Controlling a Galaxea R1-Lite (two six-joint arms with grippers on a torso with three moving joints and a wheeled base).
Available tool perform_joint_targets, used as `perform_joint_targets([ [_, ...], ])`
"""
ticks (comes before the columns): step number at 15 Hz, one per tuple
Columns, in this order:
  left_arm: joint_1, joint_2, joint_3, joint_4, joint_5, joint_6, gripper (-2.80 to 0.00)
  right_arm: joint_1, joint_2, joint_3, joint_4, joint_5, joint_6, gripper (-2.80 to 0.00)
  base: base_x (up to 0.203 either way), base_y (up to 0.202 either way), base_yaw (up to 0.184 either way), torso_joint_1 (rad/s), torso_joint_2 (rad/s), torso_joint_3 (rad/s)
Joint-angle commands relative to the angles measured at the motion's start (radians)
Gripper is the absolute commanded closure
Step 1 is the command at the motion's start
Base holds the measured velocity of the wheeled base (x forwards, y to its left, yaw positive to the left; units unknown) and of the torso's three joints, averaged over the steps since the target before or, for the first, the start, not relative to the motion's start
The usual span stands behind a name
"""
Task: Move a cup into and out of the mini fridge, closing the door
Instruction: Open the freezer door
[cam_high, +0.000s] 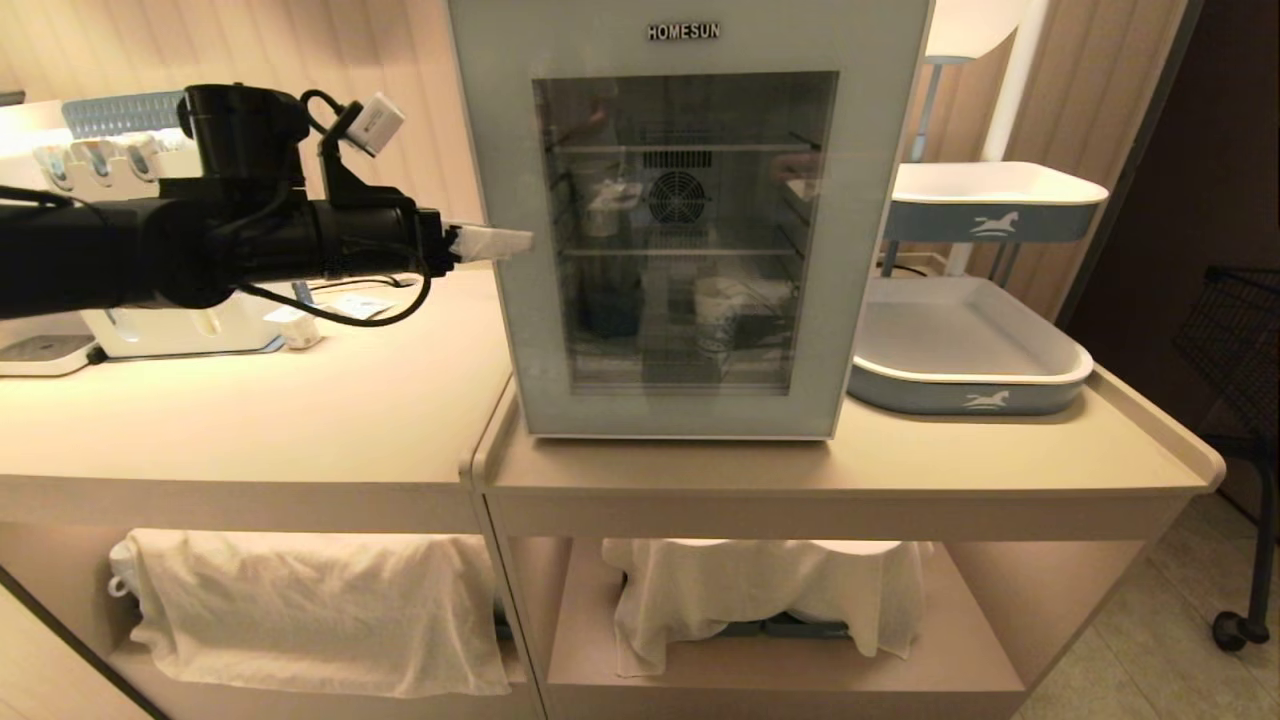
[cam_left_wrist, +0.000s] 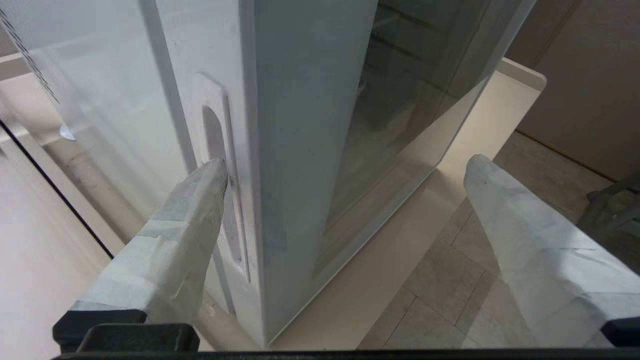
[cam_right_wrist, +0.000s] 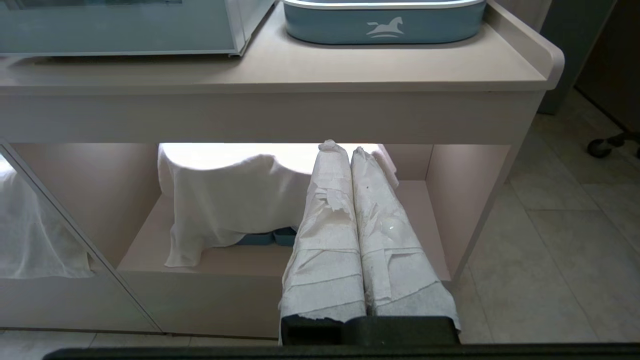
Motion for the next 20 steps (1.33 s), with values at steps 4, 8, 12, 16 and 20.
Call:
perform_joint_targets([
  [4, -0.013, 0.004, -0.003, -0.002, 0.024, -0.002, -2.8, 0.0, 0.0, 0.0, -0.001, 0.001, 0.0, 0.0, 0.0, 0.0, 0.0, 0.0, 0.0, 0.0],
  [8, -0.026, 0.01, -0.003, -0.018, 0.038, -0.002, -2.8, 0.0, 0.0, 0.0, -0.001, 0.001, 0.0, 0.0, 0.0, 0.0, 0.0, 0.0, 0.0, 0.0],
  [12, -0.028, 0.013, -0.003, -0.031, 0.039, -0.028, -2.8, 0.0, 0.0, 0.0, -0.001, 0.001, 0.0, 0.0, 0.0, 0.0, 0.0, 0.0, 0.0, 0.0],
  [16, -0.054, 0.013, 0.003, -0.103, 0.08, -0.103, -2.8, 0.001, 0.0, 0.0, -0.001, 0.001, 0.0, 0.0, 0.0, 0.0, 0.0, 0.0, 0.0, 0.0],
  [20, -0.068, -0.017, 0.04, -0.101, 0.101, -0.108, -2.8, 0.0, 0.0, 0.0, -0.001, 0.001, 0.0, 0.0, 0.0, 0.0, 0.0, 0.0, 0.0, 0.0],
])
